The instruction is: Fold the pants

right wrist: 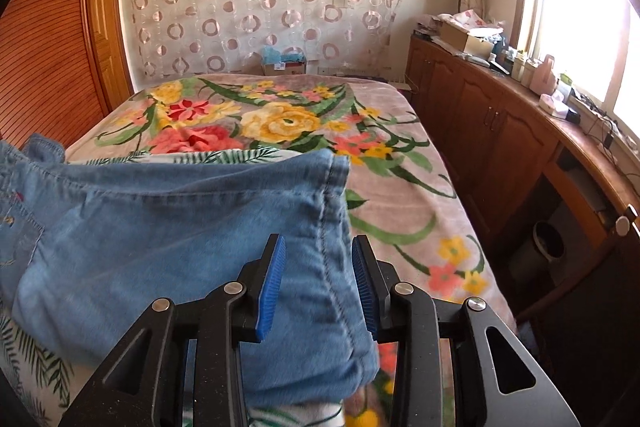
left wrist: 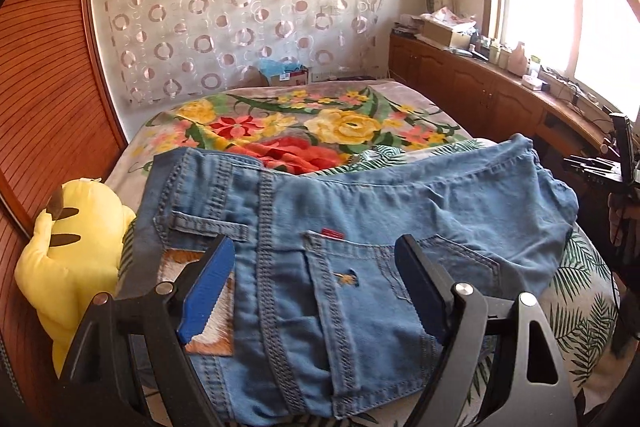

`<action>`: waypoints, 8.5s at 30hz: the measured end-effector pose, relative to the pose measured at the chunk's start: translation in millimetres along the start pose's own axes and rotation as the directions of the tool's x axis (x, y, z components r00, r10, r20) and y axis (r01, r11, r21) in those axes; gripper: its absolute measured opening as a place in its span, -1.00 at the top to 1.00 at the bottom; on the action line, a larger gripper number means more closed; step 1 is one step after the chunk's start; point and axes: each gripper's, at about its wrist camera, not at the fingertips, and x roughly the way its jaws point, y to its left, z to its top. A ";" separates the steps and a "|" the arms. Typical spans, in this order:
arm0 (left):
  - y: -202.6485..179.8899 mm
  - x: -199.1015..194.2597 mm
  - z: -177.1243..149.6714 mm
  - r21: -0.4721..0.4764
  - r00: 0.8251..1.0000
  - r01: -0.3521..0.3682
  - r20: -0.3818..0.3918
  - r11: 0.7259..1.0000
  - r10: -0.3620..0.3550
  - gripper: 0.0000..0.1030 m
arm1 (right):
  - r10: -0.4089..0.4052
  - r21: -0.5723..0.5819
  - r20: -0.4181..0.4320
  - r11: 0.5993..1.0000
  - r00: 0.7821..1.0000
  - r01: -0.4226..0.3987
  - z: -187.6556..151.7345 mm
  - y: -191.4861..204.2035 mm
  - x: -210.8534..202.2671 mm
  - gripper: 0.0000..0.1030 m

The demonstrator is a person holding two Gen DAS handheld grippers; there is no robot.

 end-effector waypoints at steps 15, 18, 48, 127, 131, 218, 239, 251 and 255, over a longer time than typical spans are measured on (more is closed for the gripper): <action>-15.4 -28.5 -29.5 0.006 1.000 0.021 0.001 1.000 -0.021 -0.61 | 0.160 -0.052 0.025 0.986 0.987 -0.158 -24.7 33.0 -43.1 0.19; -14.1 -35.7 -38.0 0.004 1.000 0.019 0.004 1.000 -0.019 -0.61 | 0.191 -0.071 0.030 0.980 0.981 -0.189 -31.6 39.5 -49.5 0.02; 22.3 -59.7 -112.8 -0.059 0.997 -0.036 -0.066 0.998 0.032 -0.61 | 0.385 -0.086 -0.130 0.914 0.914 -0.397 -63.7 49.6 5.1 0.42; 34.4 -155.0 -112.3 -0.085 0.997 0.014 0.080 0.996 -0.007 0.95 | 0.447 -0.085 0.004 0.891 0.894 -0.445 -91.4 14.4 -112.5 0.93; 34.0 -142.4 -123.0 -0.097 0.999 0.005 0.032 0.995 -0.002 0.95 | 0.444 -0.076 -0.016 0.893 0.896 -0.444 -100.5 5.4 -108.6 0.93; -65.1 -41.5 -113.7 -0.008 0.988 0.131 -0.078 0.991 -0.132 -0.62 | 0.075 0.114 -0.079 0.991 0.994 -0.066 -14.4 -120.8 -37.0 0.92; -2.9 -84.3 -121.7 -0.104 0.997 0.083 0.011 0.991 -0.082 -0.62 | 0.438 -0.306 0.000 0.856 0.899 -0.417 33.7 76.3 -140.9 0.64; -31.0 -60.3 -107.1 -0.053 0.988 0.150 -0.016 0.987 -0.151 -0.62 | 0.330 -0.231 -0.009 0.918 0.944 -0.323 29.5 73.5 -117.7 0.30; -46.8 -48.7 -101.1 -0.027 0.978 0.206 -0.033 0.978 -0.207 -0.52 | 0.297 -0.175 -0.014 0.939 0.955 -0.295 16.7 58.6 -108.9 0.29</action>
